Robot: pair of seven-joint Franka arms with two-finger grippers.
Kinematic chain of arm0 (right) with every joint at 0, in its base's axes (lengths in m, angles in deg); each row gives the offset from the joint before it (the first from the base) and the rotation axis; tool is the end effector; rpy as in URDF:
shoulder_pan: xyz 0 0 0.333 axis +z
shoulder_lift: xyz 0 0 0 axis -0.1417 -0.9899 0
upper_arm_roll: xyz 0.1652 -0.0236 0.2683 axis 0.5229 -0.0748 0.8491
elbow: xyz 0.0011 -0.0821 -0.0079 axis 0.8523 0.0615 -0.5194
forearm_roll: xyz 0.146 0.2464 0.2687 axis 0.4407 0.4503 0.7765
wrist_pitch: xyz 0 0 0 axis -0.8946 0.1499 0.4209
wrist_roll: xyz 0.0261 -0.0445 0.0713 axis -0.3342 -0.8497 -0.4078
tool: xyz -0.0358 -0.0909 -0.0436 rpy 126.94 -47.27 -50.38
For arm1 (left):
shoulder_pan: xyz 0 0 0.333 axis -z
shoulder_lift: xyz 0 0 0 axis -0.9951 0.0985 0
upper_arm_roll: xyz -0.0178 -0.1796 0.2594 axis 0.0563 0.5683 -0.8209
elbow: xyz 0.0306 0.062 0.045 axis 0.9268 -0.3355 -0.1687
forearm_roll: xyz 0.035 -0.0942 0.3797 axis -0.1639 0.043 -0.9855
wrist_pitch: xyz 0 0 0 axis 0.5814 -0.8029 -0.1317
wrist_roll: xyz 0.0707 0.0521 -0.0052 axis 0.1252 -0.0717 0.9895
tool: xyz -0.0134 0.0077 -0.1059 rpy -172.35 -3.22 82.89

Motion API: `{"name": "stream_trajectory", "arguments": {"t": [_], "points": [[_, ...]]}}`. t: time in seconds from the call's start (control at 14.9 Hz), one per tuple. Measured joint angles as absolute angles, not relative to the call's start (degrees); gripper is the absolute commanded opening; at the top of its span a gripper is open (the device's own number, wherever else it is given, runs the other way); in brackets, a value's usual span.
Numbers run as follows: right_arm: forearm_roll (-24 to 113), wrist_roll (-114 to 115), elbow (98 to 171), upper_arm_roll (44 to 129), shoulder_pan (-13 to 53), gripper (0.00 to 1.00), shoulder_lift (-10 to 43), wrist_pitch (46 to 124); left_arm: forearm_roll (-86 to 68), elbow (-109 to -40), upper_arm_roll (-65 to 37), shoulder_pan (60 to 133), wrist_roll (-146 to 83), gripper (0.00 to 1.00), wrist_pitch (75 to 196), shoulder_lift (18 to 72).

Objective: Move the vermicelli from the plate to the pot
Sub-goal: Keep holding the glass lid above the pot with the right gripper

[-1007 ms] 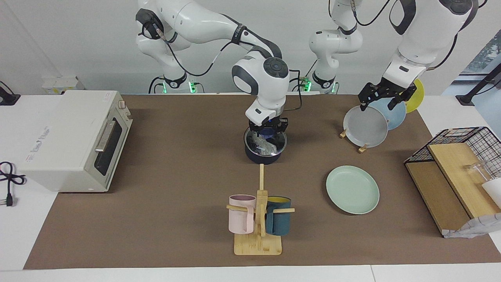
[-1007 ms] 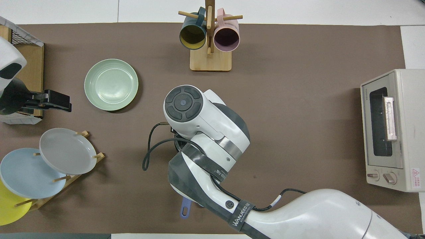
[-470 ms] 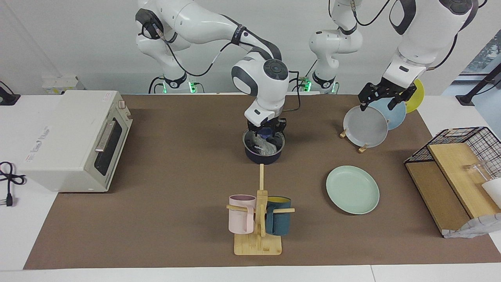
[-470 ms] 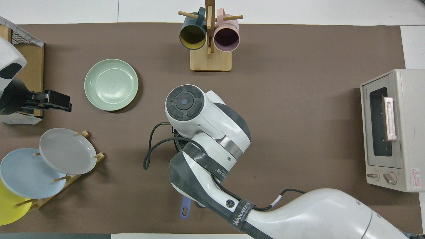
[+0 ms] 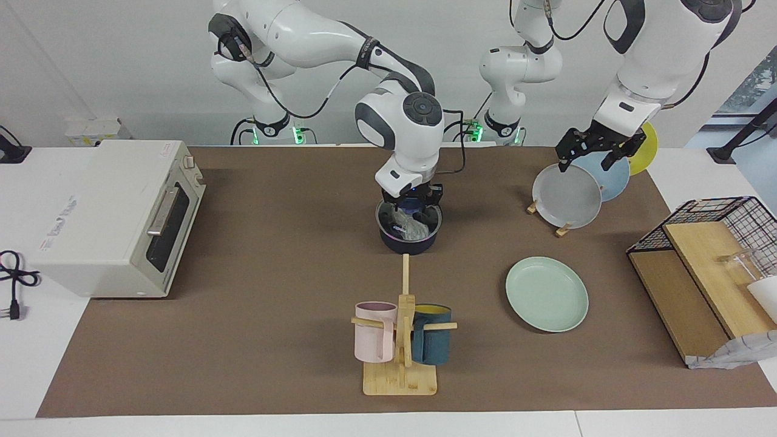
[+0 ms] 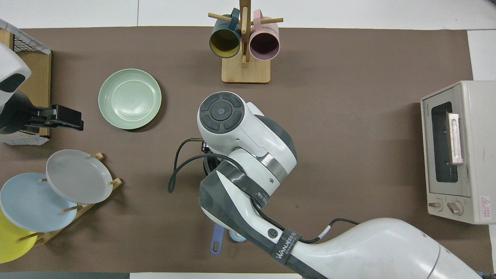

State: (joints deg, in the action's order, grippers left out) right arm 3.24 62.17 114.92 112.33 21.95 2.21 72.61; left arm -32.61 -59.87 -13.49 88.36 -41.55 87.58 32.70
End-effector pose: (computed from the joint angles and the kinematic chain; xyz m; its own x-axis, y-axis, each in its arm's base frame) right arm 0.5224 0.4368 0.4130 0.9862 -0.1118 -0.1217 -0.1132 -0.9936 -0.0047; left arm 0.5368 -0.0755 0.6095 0.9986 -0.0397 -0.0346 -0.0391 -0.9991 0.0162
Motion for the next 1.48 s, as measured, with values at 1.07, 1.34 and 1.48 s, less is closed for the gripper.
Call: {"name": "stream_trajectory", "arguments": {"t": [1.07, 1.34, 1.48], "points": [[4.57, 63.39, 115.28, 112.18, 22.07, 0.0, 1.8, 73.15, -32.61, -59.87, -13.49, 88.36, -41.55, 1.0, 87.58, 32.7], [4.59, 63.42, 115.4, 112.18, 22.07, 0.0, 1.82, 73.53, -32.61, -59.87, -13.49, 88.36, -41.55, 1.0, 87.58, 32.69], [4.6, 63.43, 115.4, 112.18, 22.07, 0.0, 1.82, 73.57, -32.61, -59.87, -13.49, 88.36, -41.55, 1.0, 87.58, 32.7]]}}
